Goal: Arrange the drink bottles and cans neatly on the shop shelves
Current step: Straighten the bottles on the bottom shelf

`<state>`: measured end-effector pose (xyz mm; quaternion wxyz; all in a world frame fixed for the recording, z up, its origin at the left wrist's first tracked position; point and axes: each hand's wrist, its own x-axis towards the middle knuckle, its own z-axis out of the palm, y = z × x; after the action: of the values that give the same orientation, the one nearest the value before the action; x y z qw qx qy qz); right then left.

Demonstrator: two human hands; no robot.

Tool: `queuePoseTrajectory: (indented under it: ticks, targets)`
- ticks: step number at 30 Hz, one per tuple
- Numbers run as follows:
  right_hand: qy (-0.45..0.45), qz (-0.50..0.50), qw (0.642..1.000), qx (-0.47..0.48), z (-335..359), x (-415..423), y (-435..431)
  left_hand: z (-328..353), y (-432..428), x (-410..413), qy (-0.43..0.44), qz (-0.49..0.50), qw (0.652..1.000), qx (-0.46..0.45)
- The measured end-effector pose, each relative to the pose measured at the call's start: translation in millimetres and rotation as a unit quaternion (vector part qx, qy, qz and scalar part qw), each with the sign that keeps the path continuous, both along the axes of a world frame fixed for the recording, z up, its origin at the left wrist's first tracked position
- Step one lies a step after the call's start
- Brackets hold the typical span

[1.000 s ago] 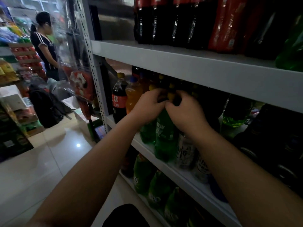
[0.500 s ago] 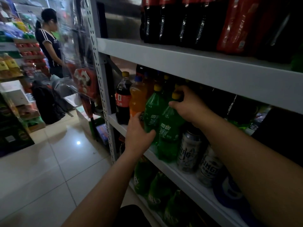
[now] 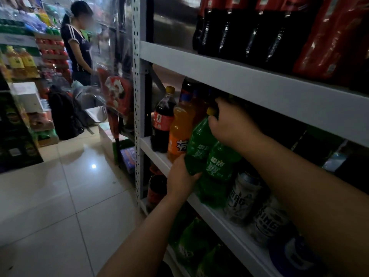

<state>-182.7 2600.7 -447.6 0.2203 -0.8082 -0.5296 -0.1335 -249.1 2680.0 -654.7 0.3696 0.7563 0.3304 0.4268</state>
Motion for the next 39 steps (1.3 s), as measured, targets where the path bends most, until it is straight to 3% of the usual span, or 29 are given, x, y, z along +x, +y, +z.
queuePoseTrajectory:
  ticks: [3, 6, 12, 15, 18, 21, 28, 34, 39]
  targets:
    - [-0.042, -0.004, 0.996, -0.079, 5.3, 0.6, 22.8, 0.2, 10.7, -6.0, -0.022, -0.063, 0.997, -0.031]
    - [-0.039, -0.009, 0.99, -0.136, 8.6, 2.5, 32.0, 0.5, 30.9, -12.5, 0.042, -0.139, 0.988, -0.053]
    - [-0.08, 0.008, 0.986, -0.148, 17.8, 7.7, 36.4, -0.5, 47.5, -21.6, 0.076, -0.223, 0.971, -0.05]
    - [-0.053, 0.007, 0.988, -0.145, 14.6, 8.4, 39.7, -6.7, 46.6, -25.7, 0.043, -0.188, 0.981, -0.036]
    - [-0.006, -0.007, 0.991, -0.134, 10.0, 10.8, 41.9, -10.0, 47.3, -29.3, -0.036, -0.034, 0.999, -0.015]
    - [0.007, -0.002, 0.992, -0.129, 9.8, 12.2, 40.6, 1.2, 56.4, -27.0, -0.094, 0.091, 0.991, -0.028]
    - [-0.007, 0.019, 0.996, -0.089, 15.8, -6.2, 66.8, 47.0, 69.0, -0.8, -0.054, 0.141, 0.989, 0.004]
    - [-0.024, 0.074, 0.981, -0.175, 23.8, -15.0, 108.8, 35.2, 70.1, 5.1, 0.06, 0.168, 0.984, 0.023]
    - [0.003, 0.049, 0.983, -0.174, 30.8, -5.1, 124.3, 21.1, 79.1, 0.2, -0.018, 0.073, 0.997, 0.011]
